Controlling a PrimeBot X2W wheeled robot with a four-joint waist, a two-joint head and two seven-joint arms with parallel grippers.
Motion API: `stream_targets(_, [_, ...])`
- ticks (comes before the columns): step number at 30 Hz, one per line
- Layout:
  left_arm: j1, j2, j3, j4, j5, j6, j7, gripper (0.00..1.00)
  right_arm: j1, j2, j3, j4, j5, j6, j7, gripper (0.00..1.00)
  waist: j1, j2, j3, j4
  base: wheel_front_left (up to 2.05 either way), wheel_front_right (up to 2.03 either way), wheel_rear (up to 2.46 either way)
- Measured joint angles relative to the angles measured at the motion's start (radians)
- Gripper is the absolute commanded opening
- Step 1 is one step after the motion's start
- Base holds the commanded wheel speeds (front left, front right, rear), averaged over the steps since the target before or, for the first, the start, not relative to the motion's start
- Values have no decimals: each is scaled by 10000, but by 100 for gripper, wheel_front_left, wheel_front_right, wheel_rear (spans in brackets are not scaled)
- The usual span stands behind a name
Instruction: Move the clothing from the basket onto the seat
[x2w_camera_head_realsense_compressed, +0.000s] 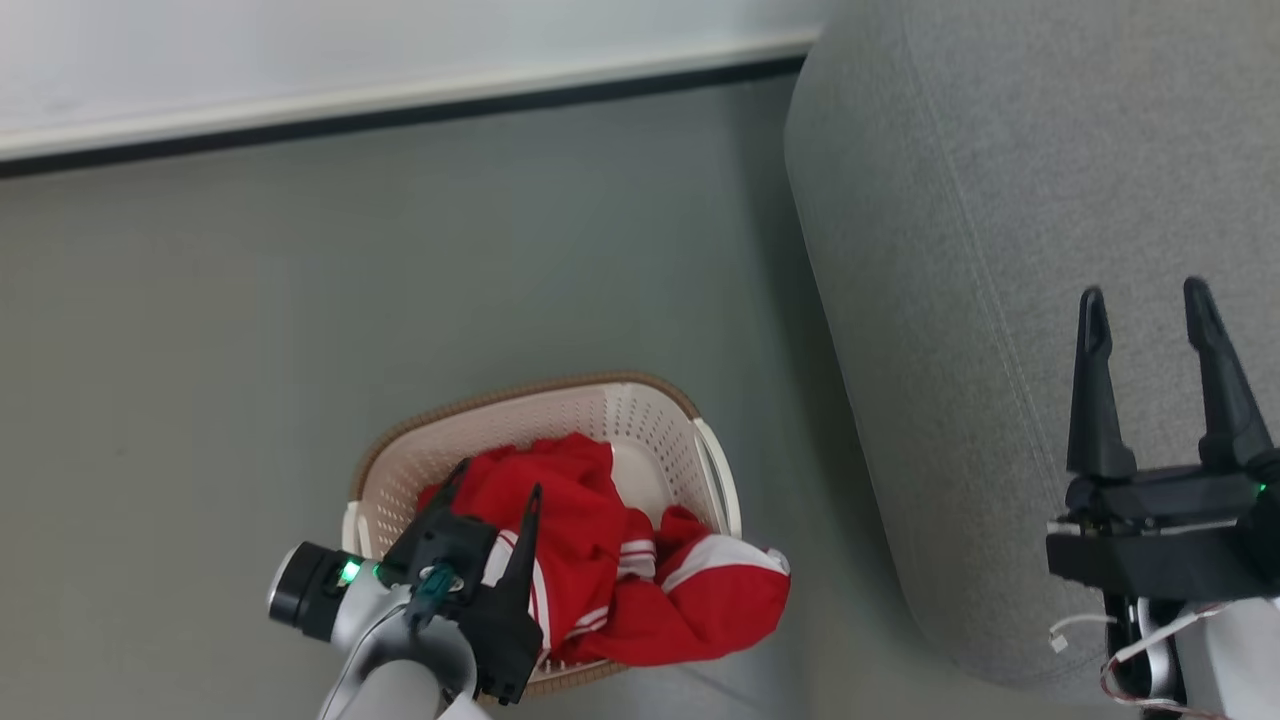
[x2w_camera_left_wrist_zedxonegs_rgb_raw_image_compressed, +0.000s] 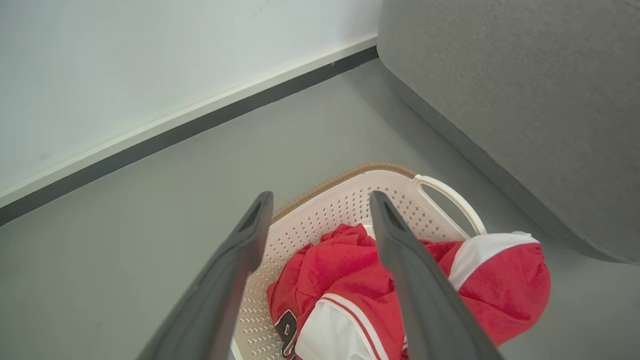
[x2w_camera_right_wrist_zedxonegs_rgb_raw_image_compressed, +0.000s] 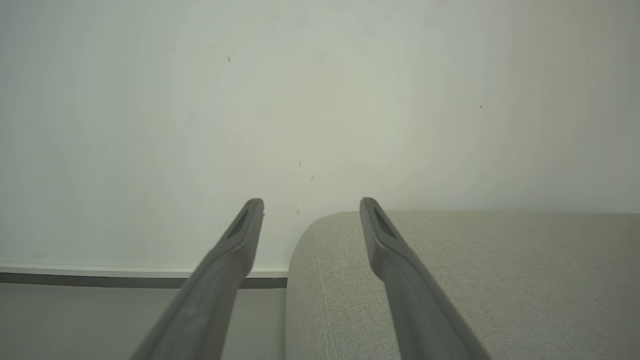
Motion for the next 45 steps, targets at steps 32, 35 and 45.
stream_targets(32, [-3646,-257,-1411,3674,1292,-451,1494,100,-2581,221,111,-1053,-8,-13,-4,100,-1,1,4721,-1077,0,0,0])
stream_targets(35, [-3761,-257,-1440,3973,1317,-523,1538,100,-2718,293,169,-932,-10,-13,-2,100,-1,1,5030,-1130,0,0,0])
stream_targets(45, [-4402,-207,-1455,4468,1676,6,1135,100,-2862,410,336,-685,-15,-13,-4,100,-3,0,5338,-1322,0,0,0])
